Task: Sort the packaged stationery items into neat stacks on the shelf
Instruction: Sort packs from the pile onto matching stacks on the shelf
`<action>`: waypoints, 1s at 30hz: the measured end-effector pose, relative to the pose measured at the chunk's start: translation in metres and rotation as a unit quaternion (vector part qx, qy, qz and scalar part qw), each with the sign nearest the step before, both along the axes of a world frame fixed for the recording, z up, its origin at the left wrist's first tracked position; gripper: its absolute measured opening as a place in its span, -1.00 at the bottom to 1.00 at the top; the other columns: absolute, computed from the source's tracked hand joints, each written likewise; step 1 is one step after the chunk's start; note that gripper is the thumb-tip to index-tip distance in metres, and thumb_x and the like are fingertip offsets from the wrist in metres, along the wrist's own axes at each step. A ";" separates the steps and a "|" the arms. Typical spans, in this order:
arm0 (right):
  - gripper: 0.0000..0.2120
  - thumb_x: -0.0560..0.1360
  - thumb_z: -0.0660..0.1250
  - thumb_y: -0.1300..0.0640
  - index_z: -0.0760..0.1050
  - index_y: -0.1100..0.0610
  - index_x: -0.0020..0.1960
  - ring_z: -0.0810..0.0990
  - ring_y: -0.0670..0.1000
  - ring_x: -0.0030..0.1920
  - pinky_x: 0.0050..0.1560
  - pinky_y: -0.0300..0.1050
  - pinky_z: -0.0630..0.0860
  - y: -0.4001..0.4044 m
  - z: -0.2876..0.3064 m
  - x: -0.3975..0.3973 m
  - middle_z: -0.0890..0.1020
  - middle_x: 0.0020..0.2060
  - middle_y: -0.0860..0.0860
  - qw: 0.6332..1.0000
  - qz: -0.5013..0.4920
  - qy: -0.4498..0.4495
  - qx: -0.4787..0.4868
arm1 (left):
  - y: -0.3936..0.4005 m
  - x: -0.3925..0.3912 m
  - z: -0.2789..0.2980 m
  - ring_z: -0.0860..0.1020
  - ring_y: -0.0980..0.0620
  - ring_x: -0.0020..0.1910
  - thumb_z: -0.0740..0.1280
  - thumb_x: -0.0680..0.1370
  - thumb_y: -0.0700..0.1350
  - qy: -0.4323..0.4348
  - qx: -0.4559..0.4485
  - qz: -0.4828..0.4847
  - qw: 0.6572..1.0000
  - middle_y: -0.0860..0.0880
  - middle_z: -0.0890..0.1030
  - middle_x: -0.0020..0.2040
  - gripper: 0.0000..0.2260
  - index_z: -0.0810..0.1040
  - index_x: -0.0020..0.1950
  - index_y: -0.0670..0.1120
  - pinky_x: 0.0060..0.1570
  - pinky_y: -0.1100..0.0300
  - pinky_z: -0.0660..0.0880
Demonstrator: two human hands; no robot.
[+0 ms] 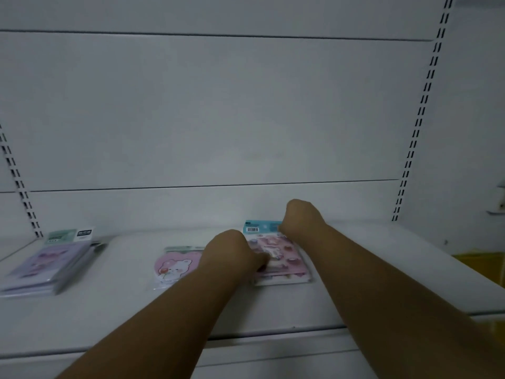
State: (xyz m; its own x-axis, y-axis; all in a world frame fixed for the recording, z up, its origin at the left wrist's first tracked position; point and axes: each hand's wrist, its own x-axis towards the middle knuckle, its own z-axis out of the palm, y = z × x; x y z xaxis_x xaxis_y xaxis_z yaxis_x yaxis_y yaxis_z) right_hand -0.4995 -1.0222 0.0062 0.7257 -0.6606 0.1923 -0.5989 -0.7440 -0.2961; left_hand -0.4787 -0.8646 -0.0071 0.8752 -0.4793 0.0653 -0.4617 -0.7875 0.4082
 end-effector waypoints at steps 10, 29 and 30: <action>-0.63 0.51 0.33 0.02 0.42 0.10 0.28 0.52 0.09 0.12 0.14 -0.02 0.51 0.115 0.063 -0.011 0.52 0.14 0.09 0.963 0.172 -0.136 -0.156 | 0.080 0.008 0.021 0.54 0.07 -0.05 0.33 0.51 0.21 -0.111 -0.065 -0.016 0.992 0.01 0.59 0.11 -0.59 0.50 0.23 -0.01 0.01 0.20 0.51; -0.61 0.53 0.25 -0.07 0.39 0.08 0.29 0.50 0.12 0.10 0.10 0.02 0.47 0.650 0.083 0.159 0.51 0.15 0.09 0.859 0.448 -0.177 -0.174 | 0.632 0.107 0.019 0.56 0.09 -0.10 0.32 0.53 0.12 -0.157 -0.028 0.257 0.953 0.01 0.54 0.09 -0.67 0.48 0.24 0.02 -0.03 0.13 0.59; -0.62 0.53 0.25 -0.07 0.39 0.07 0.28 0.50 0.12 0.09 0.08 0.02 0.47 0.667 0.082 0.171 0.51 0.14 0.09 0.859 0.449 -0.174 -0.171 | 0.652 0.116 0.018 0.54 0.09 -0.08 0.32 0.54 0.10 -0.155 -0.022 0.265 0.952 0.01 0.53 0.08 -0.67 0.47 0.25 0.01 -0.03 0.15 0.58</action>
State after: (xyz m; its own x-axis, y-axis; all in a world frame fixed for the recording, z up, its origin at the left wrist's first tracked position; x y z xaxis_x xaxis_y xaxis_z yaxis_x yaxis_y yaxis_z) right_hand -0.3282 -0.3547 0.0886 0.7724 0.2745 0.5727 0.3439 -0.9389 -0.0138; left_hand -0.3632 -0.2122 0.0108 0.9287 0.0322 0.3694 -0.1089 -0.9287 0.3545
